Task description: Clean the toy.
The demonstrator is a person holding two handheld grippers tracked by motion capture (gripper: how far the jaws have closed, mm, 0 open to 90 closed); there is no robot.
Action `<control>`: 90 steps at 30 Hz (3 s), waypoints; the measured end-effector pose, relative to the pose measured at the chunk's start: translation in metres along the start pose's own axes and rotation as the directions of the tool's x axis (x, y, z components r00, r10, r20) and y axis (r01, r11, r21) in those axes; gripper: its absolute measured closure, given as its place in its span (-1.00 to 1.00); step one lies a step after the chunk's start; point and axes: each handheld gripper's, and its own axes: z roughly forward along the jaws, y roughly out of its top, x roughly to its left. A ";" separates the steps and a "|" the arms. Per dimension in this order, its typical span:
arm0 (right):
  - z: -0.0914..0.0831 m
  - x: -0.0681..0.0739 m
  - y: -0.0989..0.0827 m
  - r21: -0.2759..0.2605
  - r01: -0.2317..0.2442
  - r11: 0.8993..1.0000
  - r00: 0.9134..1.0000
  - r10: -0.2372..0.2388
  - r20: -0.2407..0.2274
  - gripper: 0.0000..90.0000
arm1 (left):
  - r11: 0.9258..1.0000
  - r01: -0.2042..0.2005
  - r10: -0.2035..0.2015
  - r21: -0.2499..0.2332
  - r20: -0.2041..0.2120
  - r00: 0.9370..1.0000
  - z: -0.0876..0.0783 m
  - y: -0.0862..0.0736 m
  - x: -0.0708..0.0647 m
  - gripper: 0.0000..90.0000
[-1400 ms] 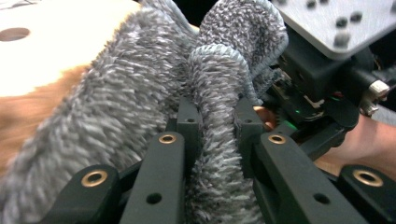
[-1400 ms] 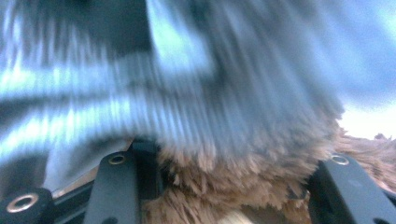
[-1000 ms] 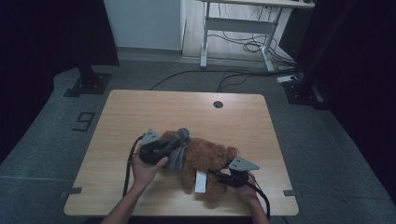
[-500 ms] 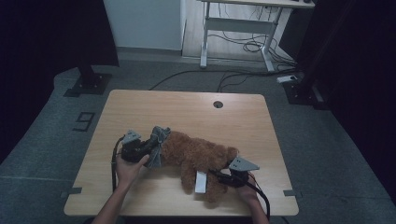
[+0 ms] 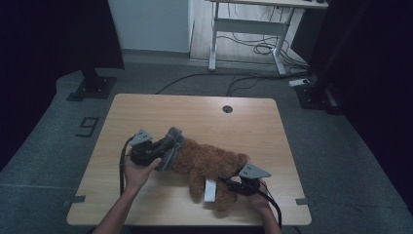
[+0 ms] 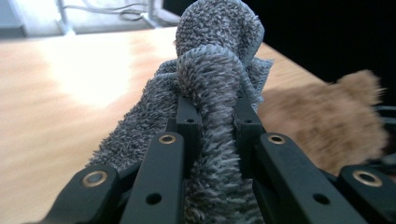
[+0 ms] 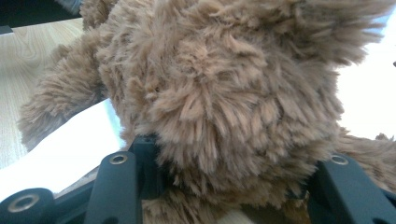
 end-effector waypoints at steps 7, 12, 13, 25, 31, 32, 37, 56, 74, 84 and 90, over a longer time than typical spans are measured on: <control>-0.001 -0.002 0.002 0.004 0.031 1.000 1.000 -0.031 0.000 0.01 | 0.994 -0.037 0.034 0.104 0.030 0.999 0.047 0.024 -0.018 0.71; 0.000 -0.005 0.004 0.011 0.041 0.999 0.999 -0.041 0.023 -0.04 | 0.989 -0.034 0.030 0.144 0.031 0.999 0.066 0.007 -0.018 0.71; 0.000 -0.005 0.004 0.015 0.043 0.999 0.999 -0.044 0.030 -0.06 | 0.989 -0.034 0.030 0.144 0.031 0.999 0.066 0.007 -0.018 0.71; 0.005 -0.001 0.006 0.065 -0.155 0.986 0.988 0.156 -0.010 -0.39 | 0.998 0.059 -0.060 0.026 0.050 0.997 0.034 -0.042 -0.010 0.73; 0.007 0.003 0.005 0.070 -0.093 0.993 0.996 0.093 -0.004 -0.01 | 0.998 0.029 -0.032 0.052 0.054 0.998 0.029 -0.024 -0.020 0.72; 0.006 0.004 0.005 0.072 -0.075 0.995 0.997 0.075 0.005 0.06 | 0.998 0.003 -0.008 0.068 0.068 0.998 0.033 -0.010 -0.030 0.72; 0.007 0.006 0.004 0.073 -0.036 0.997 0.999 0.034 0.019 0.11 | 0.994 -0.068 0.058 0.081 0.116 0.992 0.054 0.013 -0.062 0.71; 0.006 0.004 0.000 0.112 -0.033 0.993 0.999 0.029 0.037 0.22 | 0.977 -0.139 0.126 0.161 0.089 0.988 0.088 0.006 -0.084 0.70; 0.006 0.002 -0.001 0.104 -0.055 0.993 0.998 0.052 0.031 0.22 | 0.993 -0.050 0.056 0.105 -0.056 0.997 0.031 -0.005 -0.016 0.71; 0.005 0.001 -0.003 0.102 -0.063 0.993 0.998 0.060 0.030 0.22 | 0.987 0.103 -0.083 0.125 -0.156 0.984 0.007 -0.051 0.044 0.71; 0.005 -0.001 -0.003 0.099 -0.073 0.992 0.997 0.071 0.025 0.22 | 0.971 0.175 -0.157 0.165 -0.113 0.981 0.011 -0.077 0.061 0.71</control>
